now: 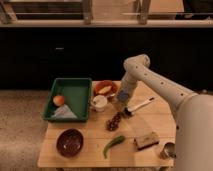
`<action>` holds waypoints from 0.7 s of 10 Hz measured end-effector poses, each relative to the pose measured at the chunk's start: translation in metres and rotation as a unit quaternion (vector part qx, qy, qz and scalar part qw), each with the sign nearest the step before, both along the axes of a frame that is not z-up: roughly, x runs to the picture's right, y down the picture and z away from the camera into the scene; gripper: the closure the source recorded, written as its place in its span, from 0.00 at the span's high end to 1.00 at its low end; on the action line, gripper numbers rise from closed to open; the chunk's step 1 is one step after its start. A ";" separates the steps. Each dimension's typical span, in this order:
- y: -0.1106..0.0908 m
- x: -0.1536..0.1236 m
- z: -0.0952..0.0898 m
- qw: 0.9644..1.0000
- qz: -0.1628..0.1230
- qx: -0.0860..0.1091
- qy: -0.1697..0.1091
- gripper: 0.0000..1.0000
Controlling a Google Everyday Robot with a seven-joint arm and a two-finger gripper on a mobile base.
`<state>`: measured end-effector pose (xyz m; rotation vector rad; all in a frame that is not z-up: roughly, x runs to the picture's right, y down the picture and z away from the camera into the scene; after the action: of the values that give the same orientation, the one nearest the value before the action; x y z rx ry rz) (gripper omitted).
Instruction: Place sponge in plastic cup
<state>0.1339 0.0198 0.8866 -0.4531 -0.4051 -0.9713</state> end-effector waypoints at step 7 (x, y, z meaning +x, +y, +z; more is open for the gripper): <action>-0.005 0.007 -0.001 1.000 0.003 0.004 0.004 0.80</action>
<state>0.1405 0.0149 0.8852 -0.4481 -0.3956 -0.9650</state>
